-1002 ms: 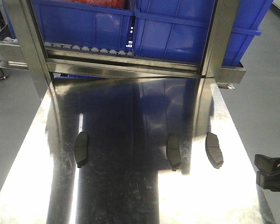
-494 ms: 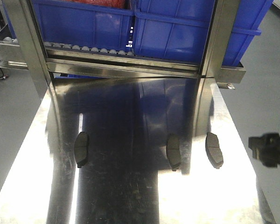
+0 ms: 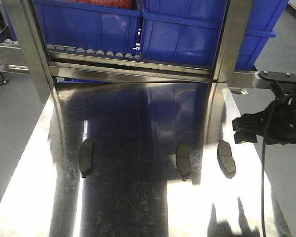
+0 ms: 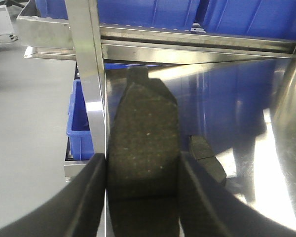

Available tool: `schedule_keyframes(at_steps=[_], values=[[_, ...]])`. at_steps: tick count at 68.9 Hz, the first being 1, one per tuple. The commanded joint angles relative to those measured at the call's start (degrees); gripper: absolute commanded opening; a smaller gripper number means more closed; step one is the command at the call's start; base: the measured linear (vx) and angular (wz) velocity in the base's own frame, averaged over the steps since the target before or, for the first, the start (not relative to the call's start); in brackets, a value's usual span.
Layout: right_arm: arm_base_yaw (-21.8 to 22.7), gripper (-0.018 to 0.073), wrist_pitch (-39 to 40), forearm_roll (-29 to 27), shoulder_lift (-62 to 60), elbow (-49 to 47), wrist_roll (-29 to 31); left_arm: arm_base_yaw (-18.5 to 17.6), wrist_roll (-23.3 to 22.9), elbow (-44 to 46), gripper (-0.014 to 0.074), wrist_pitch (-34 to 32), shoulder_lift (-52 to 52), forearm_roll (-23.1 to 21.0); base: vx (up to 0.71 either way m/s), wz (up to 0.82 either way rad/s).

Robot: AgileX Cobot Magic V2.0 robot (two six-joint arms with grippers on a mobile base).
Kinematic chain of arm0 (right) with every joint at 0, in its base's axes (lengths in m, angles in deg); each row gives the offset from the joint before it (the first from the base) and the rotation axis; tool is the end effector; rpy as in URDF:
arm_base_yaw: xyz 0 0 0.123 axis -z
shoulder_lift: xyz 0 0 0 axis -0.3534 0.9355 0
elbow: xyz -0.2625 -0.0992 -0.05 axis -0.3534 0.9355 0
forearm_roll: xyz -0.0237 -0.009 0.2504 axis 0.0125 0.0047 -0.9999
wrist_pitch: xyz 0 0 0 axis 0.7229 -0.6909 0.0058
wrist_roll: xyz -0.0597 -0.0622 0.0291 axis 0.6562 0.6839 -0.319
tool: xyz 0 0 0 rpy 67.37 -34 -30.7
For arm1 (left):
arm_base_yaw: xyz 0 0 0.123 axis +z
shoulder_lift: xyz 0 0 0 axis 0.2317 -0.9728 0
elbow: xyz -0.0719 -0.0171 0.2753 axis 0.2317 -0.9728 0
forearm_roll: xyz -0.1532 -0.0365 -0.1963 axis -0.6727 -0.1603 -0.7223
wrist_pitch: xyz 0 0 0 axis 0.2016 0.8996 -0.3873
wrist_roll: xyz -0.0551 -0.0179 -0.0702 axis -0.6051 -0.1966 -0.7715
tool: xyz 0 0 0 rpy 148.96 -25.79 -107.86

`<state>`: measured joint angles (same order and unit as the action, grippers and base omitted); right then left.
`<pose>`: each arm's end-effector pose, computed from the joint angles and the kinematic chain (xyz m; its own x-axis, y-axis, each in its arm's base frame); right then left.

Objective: Move and align brake pads A on conveyor
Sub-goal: 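Grasp the outermost brake pad with the right gripper and lift it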

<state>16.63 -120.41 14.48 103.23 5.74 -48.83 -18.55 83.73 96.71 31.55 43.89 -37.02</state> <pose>0.2935 0.0342 0.2671 -0.9243 -0.0331 -0.3802 -0.0963 0.9842 0.1485 0.0874 -0.0100 0.2916 -0.3375 -0.0272 -0.9409 0.0921 0.9938 -0.0618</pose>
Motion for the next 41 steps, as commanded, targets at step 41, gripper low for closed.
schedule_keyframes(at_steps=[41], values=[[-6.1,0.0526,-3.7,8.0,16.2,-11.4,-9.2,-0.2,0.0,1.6,-0.0006,-5.2,-0.4,-0.6,0.00,0.00]])
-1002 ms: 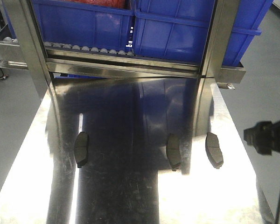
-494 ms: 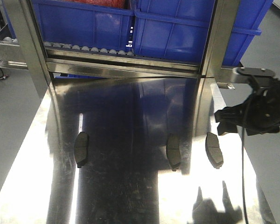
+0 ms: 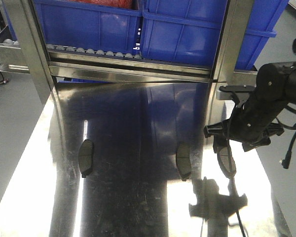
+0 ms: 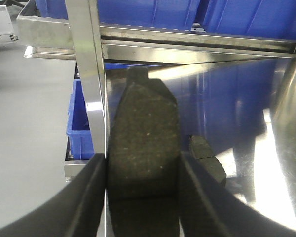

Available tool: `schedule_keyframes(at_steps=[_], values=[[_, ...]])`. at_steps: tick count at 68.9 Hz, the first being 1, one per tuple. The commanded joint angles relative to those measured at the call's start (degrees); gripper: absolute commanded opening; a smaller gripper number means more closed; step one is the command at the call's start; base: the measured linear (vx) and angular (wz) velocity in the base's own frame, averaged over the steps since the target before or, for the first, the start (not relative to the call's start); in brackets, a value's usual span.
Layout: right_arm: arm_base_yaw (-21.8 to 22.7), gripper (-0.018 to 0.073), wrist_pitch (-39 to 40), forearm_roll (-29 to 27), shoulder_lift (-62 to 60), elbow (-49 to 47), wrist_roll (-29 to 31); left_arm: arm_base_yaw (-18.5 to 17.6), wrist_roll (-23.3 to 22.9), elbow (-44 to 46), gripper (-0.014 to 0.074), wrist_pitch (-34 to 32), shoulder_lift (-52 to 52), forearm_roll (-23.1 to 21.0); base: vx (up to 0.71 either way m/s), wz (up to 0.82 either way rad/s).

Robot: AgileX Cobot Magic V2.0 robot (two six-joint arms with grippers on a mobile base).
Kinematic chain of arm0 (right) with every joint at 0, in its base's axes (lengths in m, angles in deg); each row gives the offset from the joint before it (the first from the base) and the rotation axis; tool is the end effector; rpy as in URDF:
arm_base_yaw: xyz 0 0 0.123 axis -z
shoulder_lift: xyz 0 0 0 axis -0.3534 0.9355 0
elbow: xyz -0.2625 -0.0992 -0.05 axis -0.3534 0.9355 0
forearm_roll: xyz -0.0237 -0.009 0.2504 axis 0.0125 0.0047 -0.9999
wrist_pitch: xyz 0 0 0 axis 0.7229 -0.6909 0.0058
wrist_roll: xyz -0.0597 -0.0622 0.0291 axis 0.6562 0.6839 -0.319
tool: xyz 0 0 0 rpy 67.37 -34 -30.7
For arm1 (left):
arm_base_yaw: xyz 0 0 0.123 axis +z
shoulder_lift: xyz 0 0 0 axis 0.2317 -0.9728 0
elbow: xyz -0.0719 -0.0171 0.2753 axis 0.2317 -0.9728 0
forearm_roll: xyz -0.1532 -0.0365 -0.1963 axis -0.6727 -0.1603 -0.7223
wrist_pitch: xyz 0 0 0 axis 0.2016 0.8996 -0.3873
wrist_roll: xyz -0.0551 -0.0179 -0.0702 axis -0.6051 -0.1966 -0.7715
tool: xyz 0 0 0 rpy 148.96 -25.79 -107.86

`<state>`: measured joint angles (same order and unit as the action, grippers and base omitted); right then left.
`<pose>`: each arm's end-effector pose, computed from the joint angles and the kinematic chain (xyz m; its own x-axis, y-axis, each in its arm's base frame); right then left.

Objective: Move and align brake pads A on conveyor
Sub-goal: 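Grasp the outermost brake pad with the right gripper and lift it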

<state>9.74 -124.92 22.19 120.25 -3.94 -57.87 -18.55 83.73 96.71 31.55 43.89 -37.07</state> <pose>0.3428 0.0708 0.2129 -0.9808 -0.0893 -0.1732 -0.1019 0.9927 0.0650 0.0874 -0.0100 0.2916 -0.3376 -0.0280 -0.9409 0.0922 0.9938 -0.0626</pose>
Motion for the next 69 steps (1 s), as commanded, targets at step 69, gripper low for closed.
schedule_keyframes(at_steps=[69], values=[[1.5,0.0401,-0.6,0.5,9.0,-7.9,0.2,-0.2,0.0,1.6,-0.0006,-5.2,-0.4,-0.6,0.00,0.00]])
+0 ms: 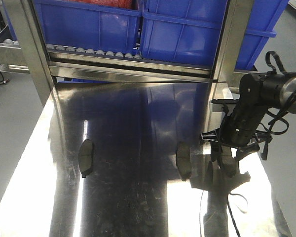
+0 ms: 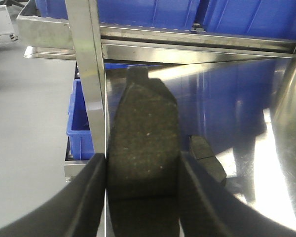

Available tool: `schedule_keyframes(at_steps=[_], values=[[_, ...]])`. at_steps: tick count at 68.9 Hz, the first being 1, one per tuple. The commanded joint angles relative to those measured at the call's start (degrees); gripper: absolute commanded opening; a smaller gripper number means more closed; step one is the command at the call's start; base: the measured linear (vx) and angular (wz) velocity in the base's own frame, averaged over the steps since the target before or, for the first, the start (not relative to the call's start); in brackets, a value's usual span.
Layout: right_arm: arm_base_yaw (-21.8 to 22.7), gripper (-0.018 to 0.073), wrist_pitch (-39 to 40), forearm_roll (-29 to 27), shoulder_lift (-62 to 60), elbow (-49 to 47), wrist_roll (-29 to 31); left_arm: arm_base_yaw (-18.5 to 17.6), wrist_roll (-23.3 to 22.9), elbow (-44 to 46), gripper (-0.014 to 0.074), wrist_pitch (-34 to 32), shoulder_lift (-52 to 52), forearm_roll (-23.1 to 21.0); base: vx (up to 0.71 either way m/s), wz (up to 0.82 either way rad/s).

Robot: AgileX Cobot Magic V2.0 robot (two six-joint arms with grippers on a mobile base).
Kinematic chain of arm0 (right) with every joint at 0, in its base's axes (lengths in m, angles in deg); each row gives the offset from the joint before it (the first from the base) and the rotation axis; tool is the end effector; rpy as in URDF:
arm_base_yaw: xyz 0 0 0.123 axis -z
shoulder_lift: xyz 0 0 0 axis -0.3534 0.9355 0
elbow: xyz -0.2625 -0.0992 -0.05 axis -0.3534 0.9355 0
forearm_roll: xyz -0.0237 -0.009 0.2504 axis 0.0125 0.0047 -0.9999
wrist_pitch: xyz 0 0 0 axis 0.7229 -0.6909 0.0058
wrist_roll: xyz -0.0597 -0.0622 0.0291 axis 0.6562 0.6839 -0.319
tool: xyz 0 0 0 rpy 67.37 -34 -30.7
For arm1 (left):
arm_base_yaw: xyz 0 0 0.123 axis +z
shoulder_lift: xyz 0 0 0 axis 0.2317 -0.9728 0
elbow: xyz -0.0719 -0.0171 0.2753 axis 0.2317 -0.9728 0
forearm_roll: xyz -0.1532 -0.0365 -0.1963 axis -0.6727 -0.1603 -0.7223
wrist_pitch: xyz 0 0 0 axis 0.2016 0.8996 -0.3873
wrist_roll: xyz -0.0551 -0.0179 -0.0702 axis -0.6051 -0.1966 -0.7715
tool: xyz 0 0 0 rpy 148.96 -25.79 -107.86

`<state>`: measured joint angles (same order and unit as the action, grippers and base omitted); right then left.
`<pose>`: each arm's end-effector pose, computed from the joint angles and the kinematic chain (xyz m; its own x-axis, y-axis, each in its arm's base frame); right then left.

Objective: Move and align brake pads A on conveyor
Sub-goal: 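Grasp the outermost brake pad with the right gripper and lift it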

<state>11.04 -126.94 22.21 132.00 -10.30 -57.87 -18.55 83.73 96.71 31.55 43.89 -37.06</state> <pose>0.3753 0.0683 0.1642 -0.9964 -0.0713 -0.0453 -0.0737 0.9958 0.0539 0.0874 -0.0100 0.2916 -0.3376 -0.0278 -0.9409 0.0922 0.9938 -0.0624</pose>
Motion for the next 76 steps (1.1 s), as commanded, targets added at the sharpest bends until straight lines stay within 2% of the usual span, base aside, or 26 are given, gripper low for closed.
schedule_keyframes(at_steps=[1,25,50,60,63,68,76], values=[[0.2,0.0380,1.5,0.4,-2.8,-1.5,0.2,-0.2,0.0,1.6,-0.0006,-5.2,-0.4,-0.6,0.00,0.00],[0.2,-0.0015,2.8,3.4,-2.8,-1.5,0.3,-0.2,0.0,1.6,-0.0006,-5.2,-0.4,-0.6,0.00,0.00],[0.5,-0.0004,2.5,3.0,-10.0,-0.4,1.9,-0.2,0.0,1.6,-0.0006,-5.2,-0.4,-0.6,0.00,0.00],[3.7,-0.0002,6.3,-1.4,-17.2,4.9,3.7,-0.2,0.0,1.6,-0.0006,-5.2,-0.4,-0.6,0.00,0.00],[4.9,-0.0002,7.7,-3.3,-19.9,7.0,6.0,-0.2,0.0,1.6,-0.0006,-5.2,-0.4,-0.6,0.00,0.00],[6.6,-0.0002,9.4,-4.4,-24.7,10.4,8.2,-0.2,0.0,1.6,-0.0006,-5.2,-0.4,-0.6,0.00,0.00],[7.6,-0.0002,11.2,-3.9,-32.5,14.6,8.4,-0.2,0.0,1.6,-0.0006,-5.2,-0.4,-0.6,0.00,0.00]])
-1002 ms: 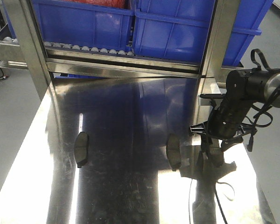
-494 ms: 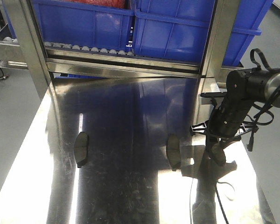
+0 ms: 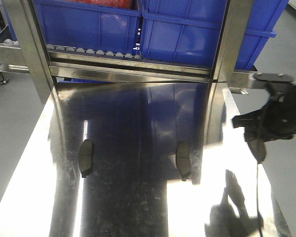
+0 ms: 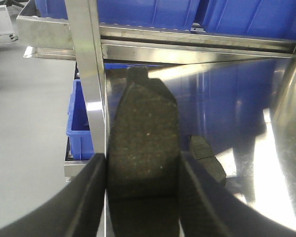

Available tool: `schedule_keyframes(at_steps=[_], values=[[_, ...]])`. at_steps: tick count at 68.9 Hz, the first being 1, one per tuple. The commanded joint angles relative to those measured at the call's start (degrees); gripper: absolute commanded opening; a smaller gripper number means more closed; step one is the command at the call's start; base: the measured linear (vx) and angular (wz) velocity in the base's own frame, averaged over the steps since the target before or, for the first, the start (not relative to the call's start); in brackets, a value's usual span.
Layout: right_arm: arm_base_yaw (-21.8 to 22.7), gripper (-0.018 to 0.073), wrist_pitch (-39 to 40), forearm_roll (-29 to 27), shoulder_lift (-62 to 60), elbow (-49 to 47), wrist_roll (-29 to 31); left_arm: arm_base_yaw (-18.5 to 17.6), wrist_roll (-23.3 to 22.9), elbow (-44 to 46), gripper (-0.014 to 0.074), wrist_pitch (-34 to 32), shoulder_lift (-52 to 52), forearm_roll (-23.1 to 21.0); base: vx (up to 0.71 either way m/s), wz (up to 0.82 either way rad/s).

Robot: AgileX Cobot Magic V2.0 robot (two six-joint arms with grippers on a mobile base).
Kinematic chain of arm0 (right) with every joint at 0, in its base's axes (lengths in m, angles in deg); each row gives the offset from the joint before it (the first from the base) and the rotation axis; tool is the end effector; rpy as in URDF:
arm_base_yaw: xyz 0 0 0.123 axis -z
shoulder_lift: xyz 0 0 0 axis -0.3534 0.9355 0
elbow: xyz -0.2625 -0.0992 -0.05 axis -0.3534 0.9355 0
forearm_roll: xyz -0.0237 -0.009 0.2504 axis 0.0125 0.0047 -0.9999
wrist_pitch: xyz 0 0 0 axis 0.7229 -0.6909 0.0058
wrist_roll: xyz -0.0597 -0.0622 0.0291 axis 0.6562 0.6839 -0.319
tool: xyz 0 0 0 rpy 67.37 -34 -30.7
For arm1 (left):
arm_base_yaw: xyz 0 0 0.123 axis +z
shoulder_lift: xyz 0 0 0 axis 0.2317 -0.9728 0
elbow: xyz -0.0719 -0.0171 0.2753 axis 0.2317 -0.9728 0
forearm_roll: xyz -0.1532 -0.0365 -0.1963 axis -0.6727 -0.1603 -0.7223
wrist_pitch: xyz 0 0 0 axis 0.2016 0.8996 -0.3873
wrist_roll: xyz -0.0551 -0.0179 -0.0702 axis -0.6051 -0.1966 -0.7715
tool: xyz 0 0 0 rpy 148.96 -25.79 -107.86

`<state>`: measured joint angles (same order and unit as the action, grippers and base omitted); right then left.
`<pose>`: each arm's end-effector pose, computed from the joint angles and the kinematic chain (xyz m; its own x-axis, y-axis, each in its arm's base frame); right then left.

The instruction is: Move and align brake pads A on conveyor

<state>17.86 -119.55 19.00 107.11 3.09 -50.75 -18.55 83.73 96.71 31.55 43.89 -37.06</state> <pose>0.3115 0.0233 0.2591 -0.9278 -0.0301 -0.3719 -0.0668 0.9940 0.0863 0.0874 -0.0100 0.2916 -0.3376 -0.0278 -0.9409 0.0922 0.9938 -0.0624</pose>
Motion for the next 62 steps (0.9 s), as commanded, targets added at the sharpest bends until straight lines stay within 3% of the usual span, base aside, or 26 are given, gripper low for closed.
schedule_keyframes(at_steps=[1,62], values=[[0.7,-0.0002,4.0,-0.5,-8.2,1.7,1.3,-0.2,0.0,1.6,-0.0006,-5.2,-0.4,-0.6,0.00,0.00],[0.3,-0.0002,27.8,0.1,-67.6,33.3,6.4,-0.2,0.0,1.6,-0.0006,-5.2,-0.4,-0.6,0.00,0.00]])
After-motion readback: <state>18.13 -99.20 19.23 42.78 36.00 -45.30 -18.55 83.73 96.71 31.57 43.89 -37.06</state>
